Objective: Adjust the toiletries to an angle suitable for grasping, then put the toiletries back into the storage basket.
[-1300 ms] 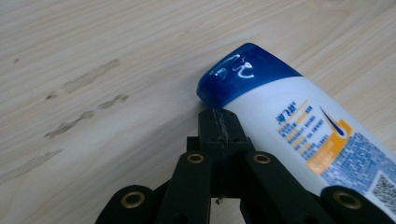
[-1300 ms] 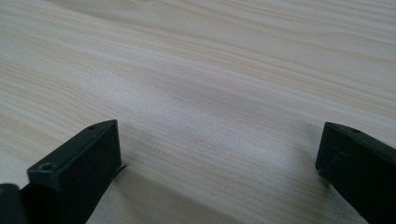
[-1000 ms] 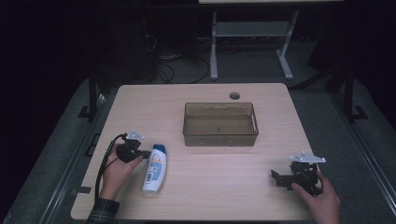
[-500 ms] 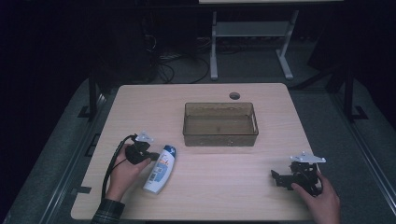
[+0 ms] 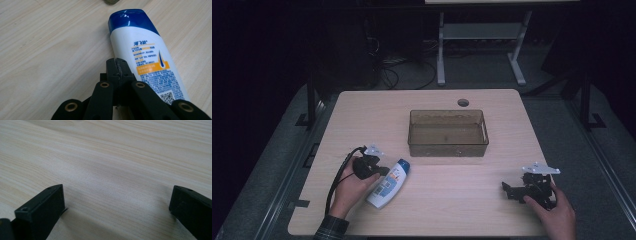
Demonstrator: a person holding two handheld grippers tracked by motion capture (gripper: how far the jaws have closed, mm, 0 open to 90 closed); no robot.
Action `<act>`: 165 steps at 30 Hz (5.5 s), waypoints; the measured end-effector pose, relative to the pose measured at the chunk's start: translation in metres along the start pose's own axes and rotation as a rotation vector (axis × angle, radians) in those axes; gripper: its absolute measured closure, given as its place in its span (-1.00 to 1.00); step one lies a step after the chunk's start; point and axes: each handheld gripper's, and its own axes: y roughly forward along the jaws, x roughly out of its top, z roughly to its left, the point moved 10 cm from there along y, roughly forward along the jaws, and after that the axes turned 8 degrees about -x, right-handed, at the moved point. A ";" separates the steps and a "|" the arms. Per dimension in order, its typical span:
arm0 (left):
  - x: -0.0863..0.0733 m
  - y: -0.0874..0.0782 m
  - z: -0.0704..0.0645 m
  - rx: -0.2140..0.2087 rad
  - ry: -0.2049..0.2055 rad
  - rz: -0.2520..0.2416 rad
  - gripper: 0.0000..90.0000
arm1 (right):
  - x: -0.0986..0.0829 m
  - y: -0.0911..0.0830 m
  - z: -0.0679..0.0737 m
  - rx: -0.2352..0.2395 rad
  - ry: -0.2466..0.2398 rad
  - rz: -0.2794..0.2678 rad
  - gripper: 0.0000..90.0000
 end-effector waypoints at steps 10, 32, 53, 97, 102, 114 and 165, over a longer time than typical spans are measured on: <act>0.004 0.003 -0.009 -0.023 0.015 -0.005 1.00 | 0.001 0.001 0.001 0.004 -0.003 -0.002 -1.00; 0.036 -0.016 -0.030 -0.048 0.010 -0.030 0.21 | 0.001 0.001 0.001 0.003 -0.002 -0.002 -1.00; 0.038 0.025 -0.038 -0.041 0.008 0.072 -0.17 | 0.001 0.001 0.001 0.003 -0.002 -0.002 -1.00; 0.026 0.042 -0.037 -0.038 -0.040 0.121 -0.24 | 0.001 0.001 0.001 0.003 -0.002 -0.002 -1.00; 0.032 0.031 -0.040 -0.070 -0.021 0.062 -0.23 | 0.001 0.001 0.001 0.003 -0.002 -0.002 -1.00; 0.043 0.006 -0.046 -0.162 0.006 -0.092 -0.22 | 0.001 0.001 0.001 0.003 -0.002 -0.002 -1.00; 0.123 -0.072 -0.055 -0.257 0.115 -0.482 -0.19 | 0.001 0.001 0.001 0.005 -0.002 -0.002 -1.00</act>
